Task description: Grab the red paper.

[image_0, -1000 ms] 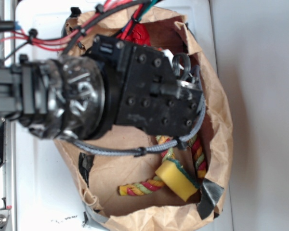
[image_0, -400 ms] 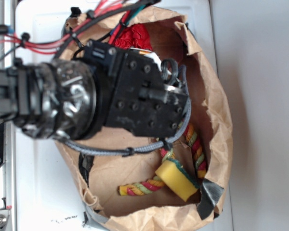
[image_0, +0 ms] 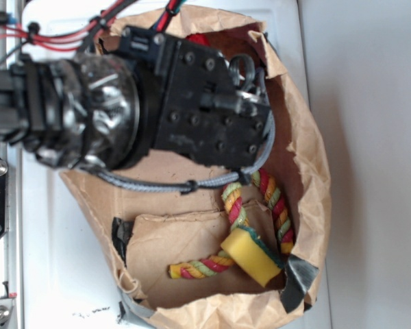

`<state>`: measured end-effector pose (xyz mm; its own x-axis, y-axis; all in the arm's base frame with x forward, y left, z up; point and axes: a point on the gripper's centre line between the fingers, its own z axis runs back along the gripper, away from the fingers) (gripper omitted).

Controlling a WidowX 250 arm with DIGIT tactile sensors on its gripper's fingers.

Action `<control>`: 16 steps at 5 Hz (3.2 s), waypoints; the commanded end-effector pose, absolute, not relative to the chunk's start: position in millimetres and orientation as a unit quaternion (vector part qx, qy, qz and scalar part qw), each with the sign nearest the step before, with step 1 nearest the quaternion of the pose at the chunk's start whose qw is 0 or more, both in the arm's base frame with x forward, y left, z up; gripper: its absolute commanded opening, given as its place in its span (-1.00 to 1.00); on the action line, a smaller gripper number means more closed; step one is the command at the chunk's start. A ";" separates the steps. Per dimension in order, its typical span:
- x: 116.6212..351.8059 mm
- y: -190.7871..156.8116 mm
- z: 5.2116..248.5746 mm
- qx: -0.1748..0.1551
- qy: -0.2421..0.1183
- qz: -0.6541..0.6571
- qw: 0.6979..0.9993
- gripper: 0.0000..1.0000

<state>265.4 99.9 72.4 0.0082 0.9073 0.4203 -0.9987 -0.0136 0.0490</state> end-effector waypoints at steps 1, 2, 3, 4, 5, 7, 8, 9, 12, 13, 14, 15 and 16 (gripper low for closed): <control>266.5 122.4 85.8 0.170 -0.152 0.721 0.654 1.00; 269.5 126.5 88.4 0.171 -0.154 0.726 0.648 1.00; 271.8 131.0 84.8 0.174 -0.148 0.732 0.642 1.00; 274.3 134.2 85.9 0.171 -0.147 0.736 0.638 1.00; 275.2 137.4 90.5 0.166 -0.148 0.741 0.633 1.00; 279.1 141.4 85.1 0.173 -0.138 0.748 0.626 1.00; 283.2 143.5 84.3 0.174 -0.134 0.751 0.623 1.00; 290.8 146.2 78.5 0.178 -0.127 0.756 0.618 1.00; 299.5 143.3 56.2 0.204 -0.116 0.742 0.628 1.00; 296.7 143.5 57.3 0.196 -0.121 0.746 0.624 -1.00; 294.7 143.8 59.4 0.194 -0.127 0.743 0.627 -1.00; 293.4 144.0 57.9 0.191 -0.127 0.741 0.631 -1.00; 287.0 143.0 64.5 0.180 -0.141 0.742 0.630 -1.00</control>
